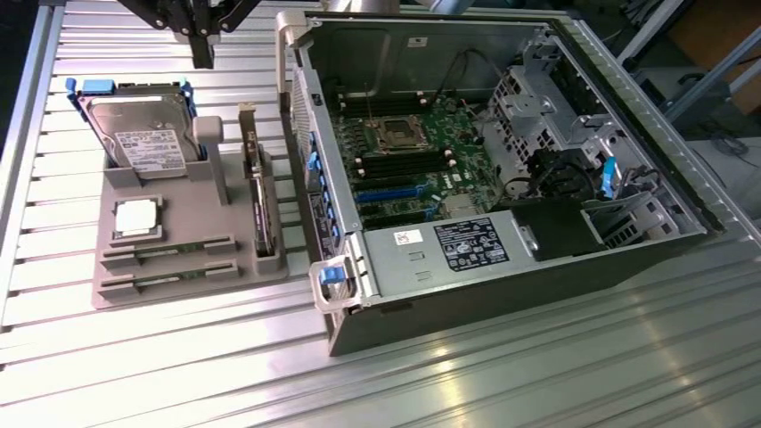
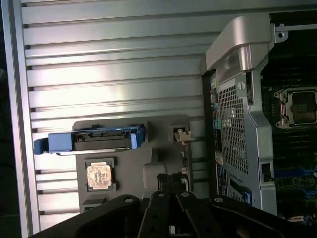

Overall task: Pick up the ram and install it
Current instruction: 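Reach for the ram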

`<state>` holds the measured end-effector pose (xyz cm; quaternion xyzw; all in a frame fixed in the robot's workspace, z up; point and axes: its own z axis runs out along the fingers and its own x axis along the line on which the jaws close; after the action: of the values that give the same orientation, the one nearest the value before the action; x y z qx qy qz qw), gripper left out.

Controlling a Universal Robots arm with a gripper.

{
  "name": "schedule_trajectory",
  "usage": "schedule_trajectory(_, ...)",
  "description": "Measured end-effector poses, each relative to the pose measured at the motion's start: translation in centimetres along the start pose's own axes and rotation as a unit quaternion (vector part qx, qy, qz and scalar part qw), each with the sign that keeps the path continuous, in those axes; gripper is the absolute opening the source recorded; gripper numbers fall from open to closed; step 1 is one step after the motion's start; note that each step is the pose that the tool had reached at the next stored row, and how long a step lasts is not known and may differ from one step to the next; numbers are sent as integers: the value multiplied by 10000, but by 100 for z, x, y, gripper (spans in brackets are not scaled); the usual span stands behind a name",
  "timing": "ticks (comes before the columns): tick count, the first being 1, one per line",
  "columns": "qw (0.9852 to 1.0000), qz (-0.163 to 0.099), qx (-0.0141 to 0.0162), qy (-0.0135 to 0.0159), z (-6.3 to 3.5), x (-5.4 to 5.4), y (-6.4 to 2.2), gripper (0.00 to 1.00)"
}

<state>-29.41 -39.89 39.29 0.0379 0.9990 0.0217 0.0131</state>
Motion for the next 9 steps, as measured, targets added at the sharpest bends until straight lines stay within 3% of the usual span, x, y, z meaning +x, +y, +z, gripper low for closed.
schedule_trajectory(9, 10000, 0, 0, 1, -5, 162, -12, 11)
